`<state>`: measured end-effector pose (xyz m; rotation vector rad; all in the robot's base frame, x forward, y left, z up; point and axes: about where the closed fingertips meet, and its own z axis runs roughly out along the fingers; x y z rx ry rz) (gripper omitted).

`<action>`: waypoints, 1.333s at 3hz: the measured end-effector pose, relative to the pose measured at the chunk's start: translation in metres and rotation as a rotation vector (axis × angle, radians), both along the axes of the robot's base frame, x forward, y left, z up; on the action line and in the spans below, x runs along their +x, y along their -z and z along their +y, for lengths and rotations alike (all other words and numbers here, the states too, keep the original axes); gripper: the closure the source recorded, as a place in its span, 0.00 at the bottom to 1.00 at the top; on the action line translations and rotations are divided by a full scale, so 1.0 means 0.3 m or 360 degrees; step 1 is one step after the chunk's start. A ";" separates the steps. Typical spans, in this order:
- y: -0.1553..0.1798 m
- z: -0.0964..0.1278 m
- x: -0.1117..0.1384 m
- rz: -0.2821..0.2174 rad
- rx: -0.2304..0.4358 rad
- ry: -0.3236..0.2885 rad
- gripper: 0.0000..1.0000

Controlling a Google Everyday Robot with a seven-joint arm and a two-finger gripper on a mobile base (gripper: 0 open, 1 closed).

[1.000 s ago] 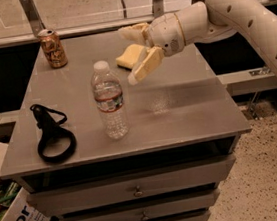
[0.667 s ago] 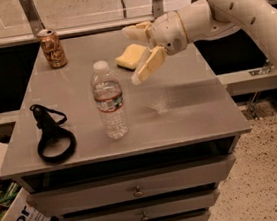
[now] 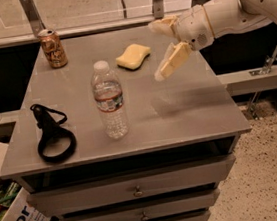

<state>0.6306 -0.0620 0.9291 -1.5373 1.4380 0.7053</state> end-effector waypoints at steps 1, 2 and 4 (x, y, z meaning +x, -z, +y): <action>0.008 -0.104 -0.009 -0.0008 -0.0087 0.0081 0.00; 0.008 -0.104 -0.008 -0.0008 -0.0087 0.0080 0.00; 0.037 -0.094 0.115 -0.0062 -0.0081 0.0204 0.00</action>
Offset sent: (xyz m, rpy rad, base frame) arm -0.0023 -0.0261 -0.0016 -0.0457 -0.0048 -0.0423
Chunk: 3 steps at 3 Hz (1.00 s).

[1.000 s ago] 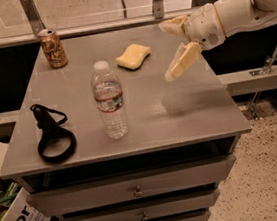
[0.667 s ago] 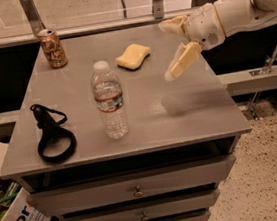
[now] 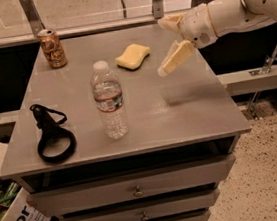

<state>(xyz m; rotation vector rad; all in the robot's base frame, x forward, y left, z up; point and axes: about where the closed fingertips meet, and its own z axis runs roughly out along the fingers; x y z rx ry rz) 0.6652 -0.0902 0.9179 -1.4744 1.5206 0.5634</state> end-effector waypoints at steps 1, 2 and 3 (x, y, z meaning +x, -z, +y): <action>-0.009 -0.019 0.120 -0.0051 0.0027 0.0148 0.00; 0.006 -0.032 0.228 -0.0055 0.0045 0.0290 0.00; 0.049 -0.034 0.315 -0.0032 0.0039 0.0405 0.00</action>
Offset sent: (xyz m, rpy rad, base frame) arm 0.1101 -0.0242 -0.0048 0.0430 -0.0393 -0.3154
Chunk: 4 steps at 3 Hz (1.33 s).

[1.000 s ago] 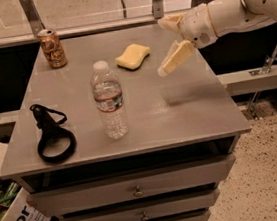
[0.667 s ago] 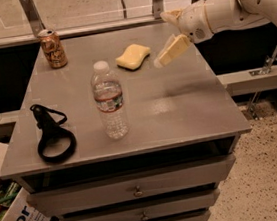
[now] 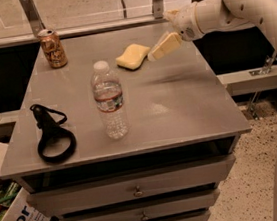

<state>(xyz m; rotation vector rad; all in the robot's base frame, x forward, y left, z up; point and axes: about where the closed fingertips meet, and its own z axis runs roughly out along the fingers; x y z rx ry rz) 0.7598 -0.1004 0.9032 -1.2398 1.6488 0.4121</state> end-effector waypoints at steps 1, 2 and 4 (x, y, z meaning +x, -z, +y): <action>0.045 -0.004 0.029 0.0059 0.0025 0.0037 0.00; 0.048 -0.003 0.030 0.0064 0.0027 0.0038 0.00; 0.057 0.042 0.074 0.0093 0.0086 0.0102 0.00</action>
Offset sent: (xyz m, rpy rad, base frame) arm 0.0079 -0.0011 -0.0119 0.0140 0.0326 -0.0212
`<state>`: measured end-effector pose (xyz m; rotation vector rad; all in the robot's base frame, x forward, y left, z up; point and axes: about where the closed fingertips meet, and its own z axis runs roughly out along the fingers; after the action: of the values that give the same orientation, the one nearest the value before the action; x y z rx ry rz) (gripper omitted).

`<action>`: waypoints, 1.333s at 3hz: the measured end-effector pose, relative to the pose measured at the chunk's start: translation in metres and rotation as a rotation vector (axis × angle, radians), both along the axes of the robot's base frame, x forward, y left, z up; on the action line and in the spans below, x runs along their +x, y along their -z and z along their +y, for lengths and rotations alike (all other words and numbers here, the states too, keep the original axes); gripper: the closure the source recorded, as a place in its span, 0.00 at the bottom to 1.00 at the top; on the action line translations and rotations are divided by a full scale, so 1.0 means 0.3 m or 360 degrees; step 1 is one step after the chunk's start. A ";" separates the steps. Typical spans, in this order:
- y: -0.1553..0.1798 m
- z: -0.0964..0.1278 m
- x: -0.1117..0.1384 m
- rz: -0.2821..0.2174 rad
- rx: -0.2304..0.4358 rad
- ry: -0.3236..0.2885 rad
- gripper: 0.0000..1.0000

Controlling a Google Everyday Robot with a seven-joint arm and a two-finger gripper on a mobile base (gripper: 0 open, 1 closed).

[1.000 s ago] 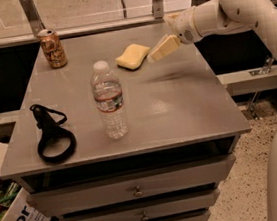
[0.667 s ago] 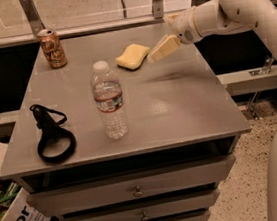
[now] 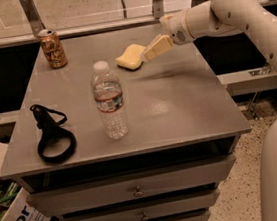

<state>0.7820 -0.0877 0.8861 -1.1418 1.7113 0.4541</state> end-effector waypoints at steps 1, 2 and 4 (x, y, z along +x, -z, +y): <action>0.056 0.006 0.011 0.0052 -0.0016 0.0093 0.00; 0.116 0.007 -0.005 0.0091 -0.0030 0.0172 0.00; 0.110 0.033 -0.001 0.0081 0.0001 0.0139 0.00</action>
Offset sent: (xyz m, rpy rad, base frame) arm -0.0083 -0.0097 -0.0433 -0.0285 0.0687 -0.1785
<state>0.7817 -0.0778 0.8532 -1.0584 1.7975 0.4330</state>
